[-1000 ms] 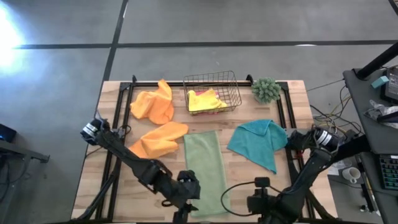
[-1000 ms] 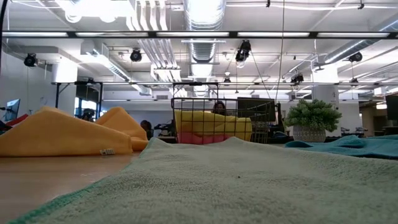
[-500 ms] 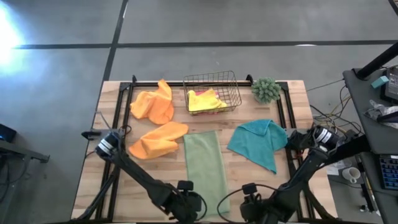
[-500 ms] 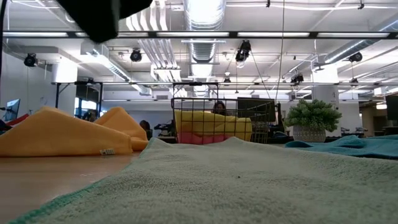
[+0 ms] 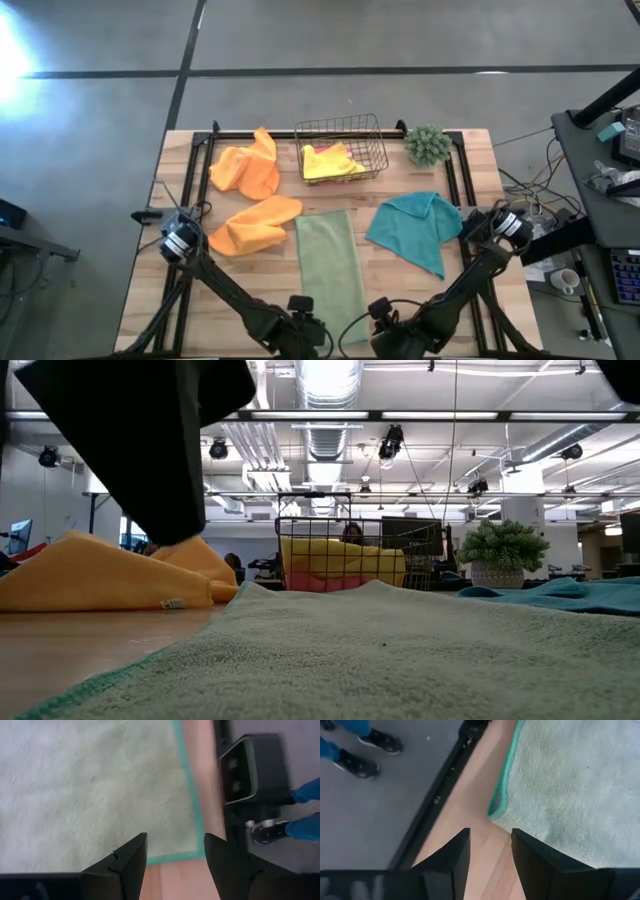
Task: Fold microfiber towels
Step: Fold the green microfiber cloth
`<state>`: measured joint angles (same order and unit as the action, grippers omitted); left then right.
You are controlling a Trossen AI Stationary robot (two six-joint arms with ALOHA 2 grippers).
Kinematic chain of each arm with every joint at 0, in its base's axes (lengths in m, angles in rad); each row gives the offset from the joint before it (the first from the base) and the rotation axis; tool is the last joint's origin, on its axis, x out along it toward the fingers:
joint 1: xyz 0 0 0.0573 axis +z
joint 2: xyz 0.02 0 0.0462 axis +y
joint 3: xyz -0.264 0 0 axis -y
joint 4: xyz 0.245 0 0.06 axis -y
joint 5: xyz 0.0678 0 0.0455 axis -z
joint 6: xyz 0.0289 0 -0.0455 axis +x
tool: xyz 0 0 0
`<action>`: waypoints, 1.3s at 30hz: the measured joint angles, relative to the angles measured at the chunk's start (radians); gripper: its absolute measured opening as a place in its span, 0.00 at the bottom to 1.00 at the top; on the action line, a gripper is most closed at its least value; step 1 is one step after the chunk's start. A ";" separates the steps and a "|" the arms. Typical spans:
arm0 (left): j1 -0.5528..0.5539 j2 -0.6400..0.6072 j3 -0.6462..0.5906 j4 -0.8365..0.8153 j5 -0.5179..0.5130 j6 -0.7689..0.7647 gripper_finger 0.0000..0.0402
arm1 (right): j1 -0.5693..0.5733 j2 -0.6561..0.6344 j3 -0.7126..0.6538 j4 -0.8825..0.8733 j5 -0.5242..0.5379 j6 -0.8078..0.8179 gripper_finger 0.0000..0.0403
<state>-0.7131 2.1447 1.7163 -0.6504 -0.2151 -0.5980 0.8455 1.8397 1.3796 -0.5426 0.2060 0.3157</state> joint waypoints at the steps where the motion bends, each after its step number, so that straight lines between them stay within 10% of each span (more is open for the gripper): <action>1: -0.002 0.000 -0.001 0.016 0.001 0.009 0.45 | -0.001 0.008 0.000 0.002 -0.002 -0.017 0.34; 39: 0.001 0.002 -0.165 0.253 -0.052 0.061 0.45 | -0.101 0.168 0.008 0.148 0.003 -0.150 0.33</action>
<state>-0.7119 2.1471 1.5517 -0.3977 -0.2676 -0.5373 0.7444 2.0075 1.3876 -0.3944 0.2089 0.1658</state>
